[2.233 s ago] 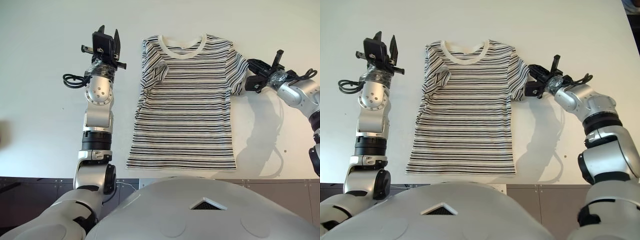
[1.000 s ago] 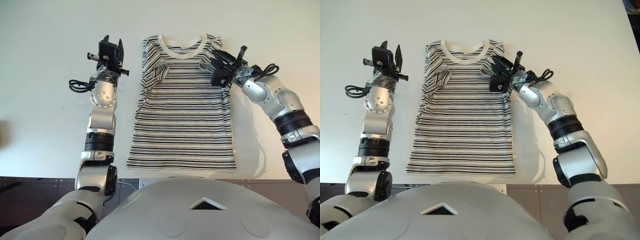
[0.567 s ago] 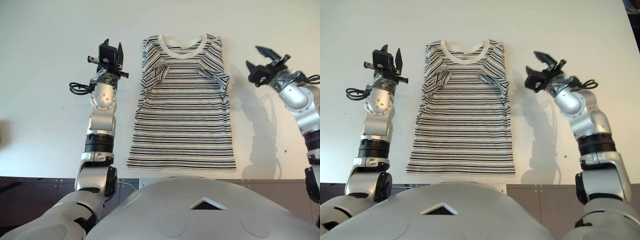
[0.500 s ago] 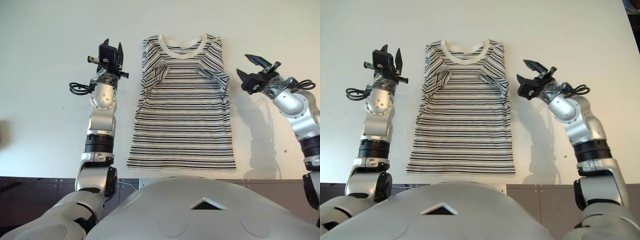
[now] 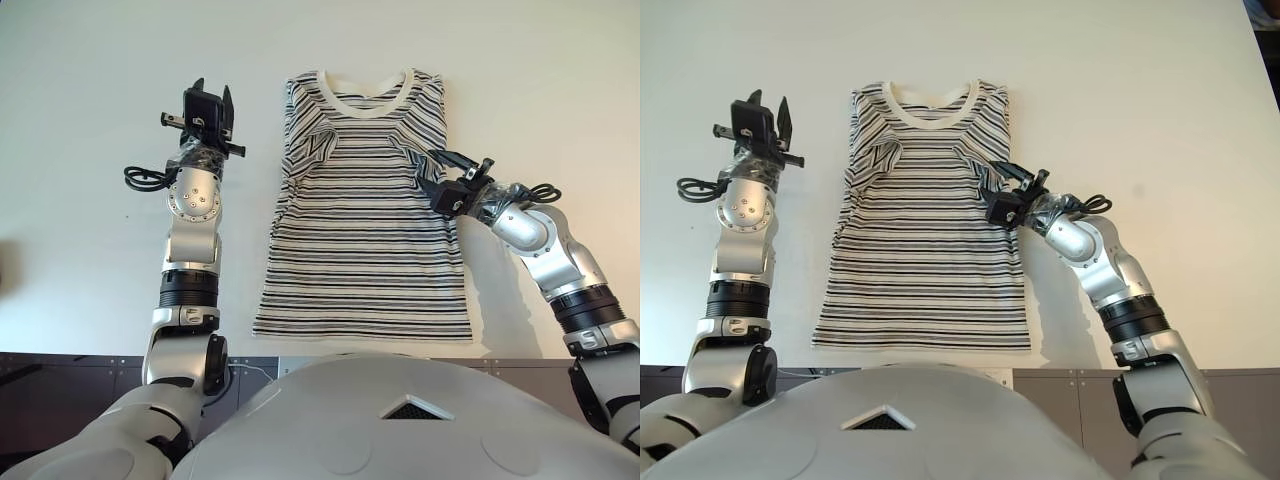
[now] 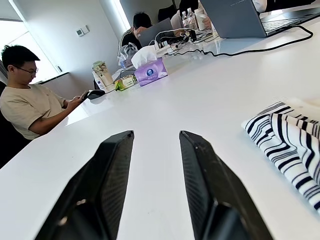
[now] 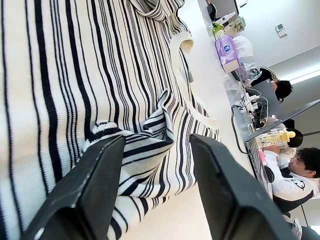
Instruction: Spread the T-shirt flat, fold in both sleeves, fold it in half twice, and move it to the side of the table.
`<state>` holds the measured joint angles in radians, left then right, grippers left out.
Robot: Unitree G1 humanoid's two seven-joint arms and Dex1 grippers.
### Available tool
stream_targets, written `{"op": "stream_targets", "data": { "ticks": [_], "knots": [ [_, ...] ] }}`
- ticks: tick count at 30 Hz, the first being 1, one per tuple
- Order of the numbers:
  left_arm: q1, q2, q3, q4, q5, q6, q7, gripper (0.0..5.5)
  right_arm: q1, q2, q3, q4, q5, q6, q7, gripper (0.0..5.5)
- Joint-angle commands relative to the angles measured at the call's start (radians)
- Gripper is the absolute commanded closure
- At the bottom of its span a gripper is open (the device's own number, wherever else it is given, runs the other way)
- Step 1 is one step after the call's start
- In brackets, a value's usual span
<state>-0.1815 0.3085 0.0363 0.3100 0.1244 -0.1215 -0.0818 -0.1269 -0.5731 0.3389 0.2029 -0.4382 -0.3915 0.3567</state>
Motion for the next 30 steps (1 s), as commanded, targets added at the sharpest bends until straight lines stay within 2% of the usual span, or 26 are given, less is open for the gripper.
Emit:
{"op": "stream_targets", "data": {
  "ticks": [1,4,7,9,11,15,19,26,30],
  "knots": [
    [0.163,0.155,0.000,-0.220,-0.019,-0.024,-0.188,3.78,0.137,-0.140,-0.118,-0.266,0.121,-0.052,0.086,3.12],
    [0.424,0.369,-0.006,-0.410,-0.024,-0.129,-0.428,3.78,0.331,-0.302,-0.182,-0.355,0.116,-0.155,0.150,3.12],
    [0.621,0.613,0.023,-0.388,0.023,-0.379,-0.608,3.78,0.506,-0.443,-0.274,-0.337,0.084,-0.282,0.164,3.12],
    [0.689,0.711,0.016,-0.330,0.064,-0.531,-0.657,3.78,0.567,-0.501,-0.308,-0.307,0.057,-0.361,0.163,3.12],
    [0.691,0.749,-0.012,-0.257,0.094,-0.626,-0.670,3.78,0.590,-0.539,-0.282,-0.304,0.036,-0.424,0.192,3.12],
    [0.729,0.814,-0.077,-0.159,0.140,-0.808,-0.693,3.24,0.582,-0.576,-0.210,-0.309,-0.004,-0.479,0.265,3.07],
    [0.770,0.845,-0.142,-0.215,0.143,-0.911,-0.699,2.97,0.606,-0.577,-0.181,-0.348,-0.004,-0.505,0.281,3.07],
    [0.699,0.802,-0.214,-0.166,0.229,-0.943,-0.653,2.97,0.598,-0.667,-0.153,-0.433,0.113,-0.486,0.384,3.07],
    [0.644,0.772,-0.241,-0.126,0.276,-0.990,-0.614,2.97,0.584,-0.618,-0.114,-0.422,0.092,-0.483,0.395,3.07]
  ]
}}
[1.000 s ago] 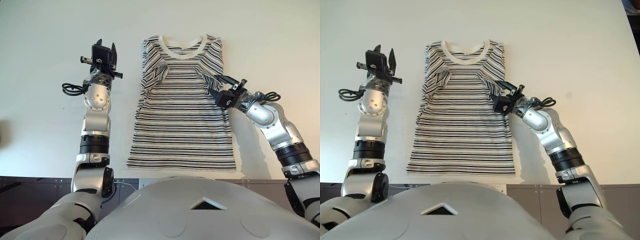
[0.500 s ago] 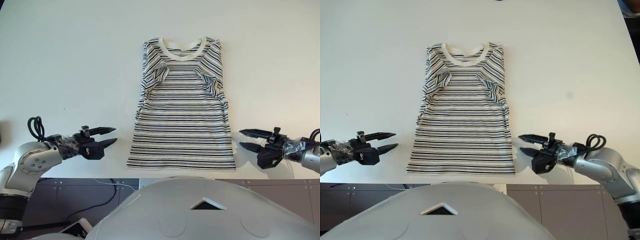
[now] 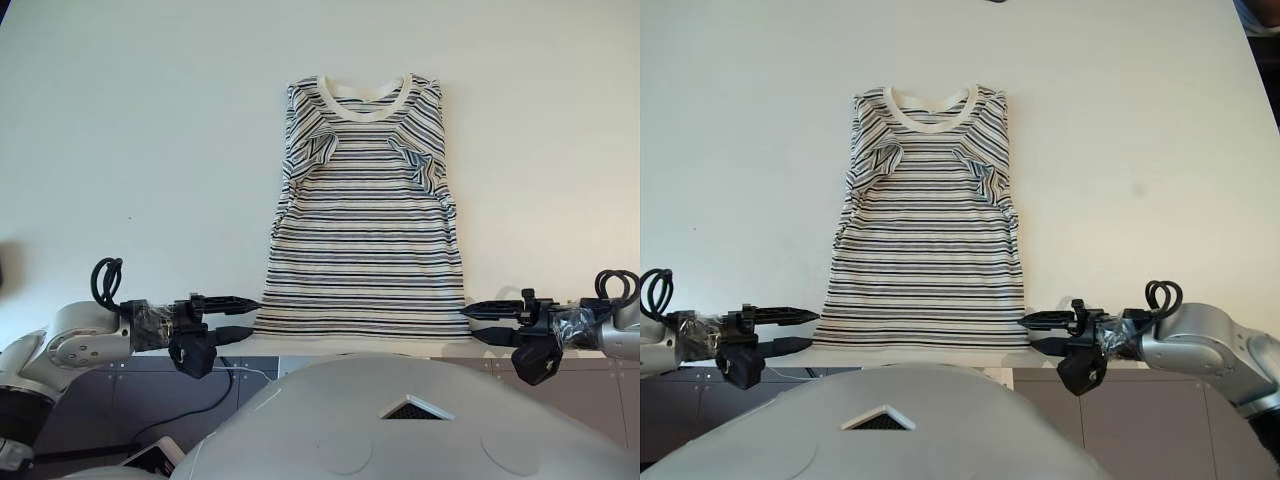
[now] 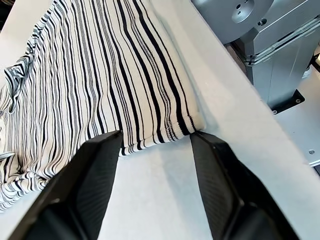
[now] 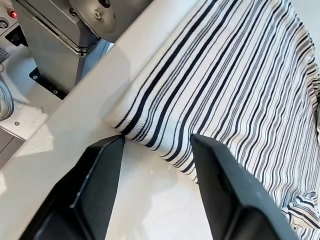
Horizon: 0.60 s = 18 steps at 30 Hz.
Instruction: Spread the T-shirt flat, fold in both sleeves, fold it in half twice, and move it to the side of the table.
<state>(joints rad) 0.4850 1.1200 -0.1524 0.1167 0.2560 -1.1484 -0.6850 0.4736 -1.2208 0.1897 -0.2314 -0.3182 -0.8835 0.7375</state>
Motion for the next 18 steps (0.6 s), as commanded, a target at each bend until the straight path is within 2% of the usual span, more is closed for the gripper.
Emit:
{"op": "stream_targets", "data": {
  "ticks": [1,3,10,18],
  "knots": [
    [-0.026,-0.047,-0.061,0.063,0.150,0.031,-0.005,2.97,-0.026,0.045,0.047,0.015,-0.036,0.012,0.013,3.07],
    [-0.027,-0.052,-0.075,0.056,0.160,0.015,0.006,2.97,-0.041,0.065,0.057,0.019,-0.043,0.019,0.008,3.07],
    [-0.037,-0.045,-0.107,0.052,0.193,-0.013,0.027,4.07,-0.049,0.072,0.079,0.056,-0.051,-0.005,0.004,3.07],
    [-0.046,-0.047,-0.134,0.026,0.193,0.021,0.044,5.30,-0.046,0.078,0.097,0.046,-0.037,-0.009,0.001,4.40]
  ]
}}
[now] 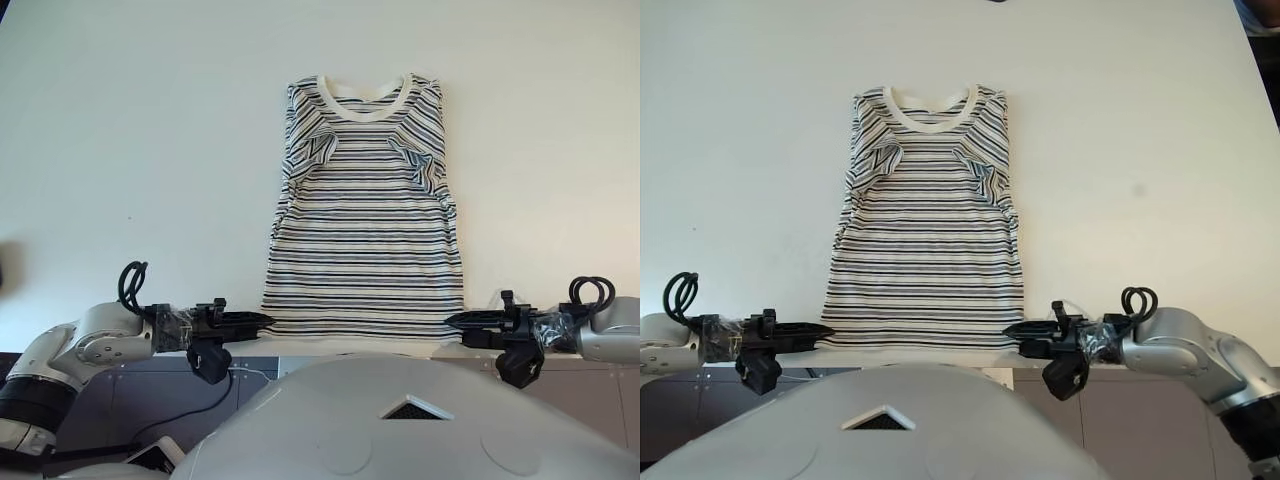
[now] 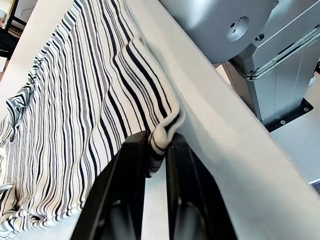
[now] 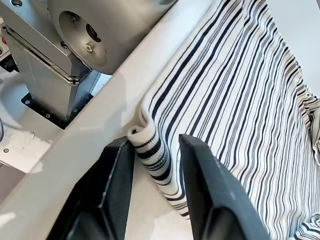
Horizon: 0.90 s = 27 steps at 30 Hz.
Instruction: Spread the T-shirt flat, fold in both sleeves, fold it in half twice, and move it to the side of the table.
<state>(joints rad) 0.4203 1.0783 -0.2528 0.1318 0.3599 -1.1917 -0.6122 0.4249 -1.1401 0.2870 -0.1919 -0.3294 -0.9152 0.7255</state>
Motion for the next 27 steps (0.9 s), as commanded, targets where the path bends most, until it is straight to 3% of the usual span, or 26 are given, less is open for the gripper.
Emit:
{"op": "stream_targets", "data": {
  "ticks": [1,5,12,16,20,24,27],
  "knots": [
    [0.019,-0.005,-0.035,0.010,0.088,0.070,-0.026,5.40,-0.001,-0.001,0.000,0.010,-0.027,0.023,0.012,4.62],
    [0.011,-0.002,-0.043,0.029,0.097,0.063,-0.015,5.40,-0.005,0.012,-0.014,0.017,-0.054,0.045,-0.002,5.32],
    [0.020,0.015,-0.078,-0.056,0.030,0.142,-0.059,5.40,0.029,0.005,-0.008,0.009,-0.013,0.159,0.020,5.38],
    [0.104,0.102,-0.121,-0.278,-0.265,0.381,-0.157,5.40,0.096,-0.068,0.006,-0.059,0.125,0.230,0.096,5.38],
    [0.187,0.240,-0.082,-0.504,-0.616,0.636,-0.257,5.40,0.189,-0.165,-0.033,-0.259,0.453,0.432,0.183,5.38],
    [0.232,0.306,-0.034,-0.585,-0.769,0.766,-0.343,5.40,0.241,-0.207,-0.078,-0.328,0.608,0.543,0.258,5.38],
    [0.228,0.311,0.028,-0.630,-0.893,0.858,-0.379,5.40,0.211,-0.163,-0.149,-0.314,0.743,0.628,0.263,5.38]
  ]
}}
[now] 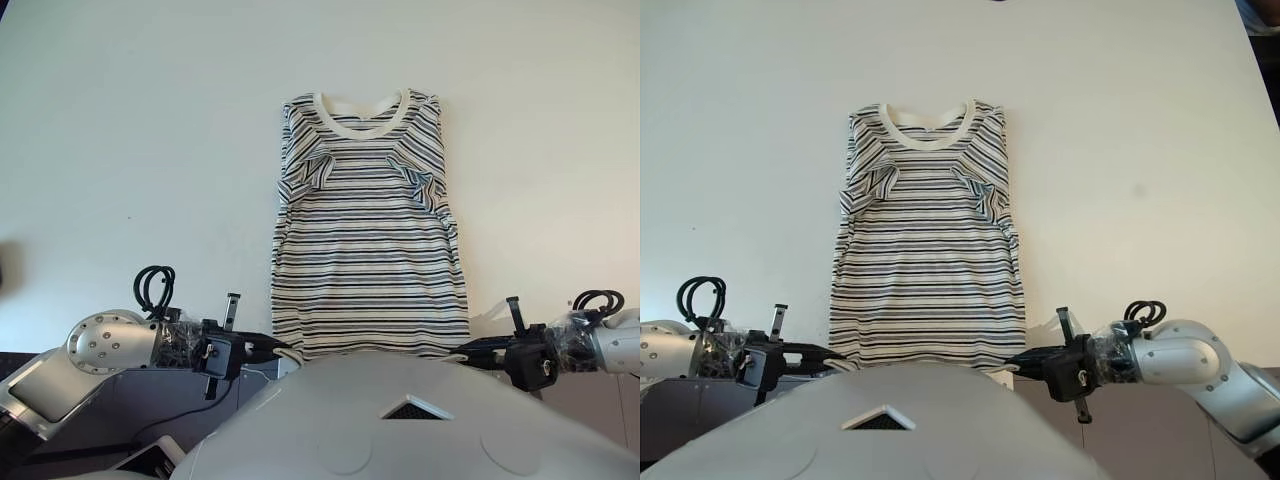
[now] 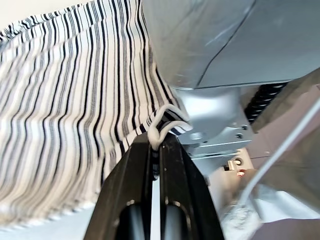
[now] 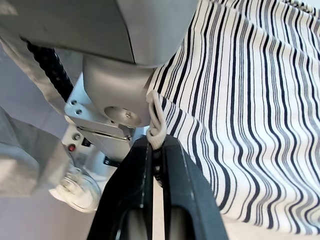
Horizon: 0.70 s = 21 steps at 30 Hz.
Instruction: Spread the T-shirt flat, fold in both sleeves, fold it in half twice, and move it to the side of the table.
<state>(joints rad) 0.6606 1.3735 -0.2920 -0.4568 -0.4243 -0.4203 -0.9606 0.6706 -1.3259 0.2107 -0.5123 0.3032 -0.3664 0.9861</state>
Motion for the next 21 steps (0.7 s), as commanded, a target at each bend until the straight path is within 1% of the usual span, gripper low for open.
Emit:
{"op": "stream_targets", "data": {
  "ticks": [1,2,3,4,5,6,8,10,14,18,21],
  "knots": [
    [-0.094,-0.025,0.096,-0.038,-0.195,0.172,-0.002,5.40,-0.126,0.080,-0.093,0.051,0.141,0.129,-0.034,5.38],
    [-0.195,-0.076,0.119,-0.015,-0.264,0.252,0.033,5.40,-0.238,0.146,-0.101,0.099,0.164,0.191,-0.081,5.38],
    [-0.344,-0.162,0.131,0.042,-0.321,0.344,0.097,5.40,-0.354,0.214,-0.100,0.141,0.188,0.268,-0.131,5.38],
    [-0.471,-0.238,0.132,0.102,-0.333,0.414,0.146,5.40,-0.446,0.269,-0.093,0.174,0.188,0.318,-0.163,5.38],
    [-0.585,-0.314,0.117,0.166,-0.307,0.483,0.203,5.40,-0.533,0.327,-0.077,0.209,0.164,0.372,-0.207,5.38],
    [-0.655,-0.368,0.104,0.210,-0.265,0.516,0.237,5.40,-0.606,0.376,-0.060,0.247,0.129,0.410,-0.241,5.38],
    [-0.732,-0.441,0.081,0.290,-0.173,0.552,0.286,5.40,-0.740,0.474,-0.024,0.349,0.043,0.462,-0.314,5.38],
    [-0.820,-0.521,0.067,0.408,-0.081,0.558,0.313,5.40,-0.834,0.558,-0.004,0.441,-0.035,0.489,-0.374,5.38],
    [-1.022,-0.688,0.055,0.692,0.093,0.480,0.331,5.40,-0.975,0.701,0.005,0.607,-0.157,0.478,-0.468,5.38],
    [-1.102,-0.756,0.085,0.852,0.177,0.402,0.317,5.40,-1.058,0.772,0.009,0.711,-0.227,0.444,-0.478,5.38],
    [-1.134,-0.793,0.086,0.959,0.234,0.340,0.304,5.40,-1.098,0.820,0.022,0.799,-0.277,0.410,-0.485,5.38]
  ]
}}
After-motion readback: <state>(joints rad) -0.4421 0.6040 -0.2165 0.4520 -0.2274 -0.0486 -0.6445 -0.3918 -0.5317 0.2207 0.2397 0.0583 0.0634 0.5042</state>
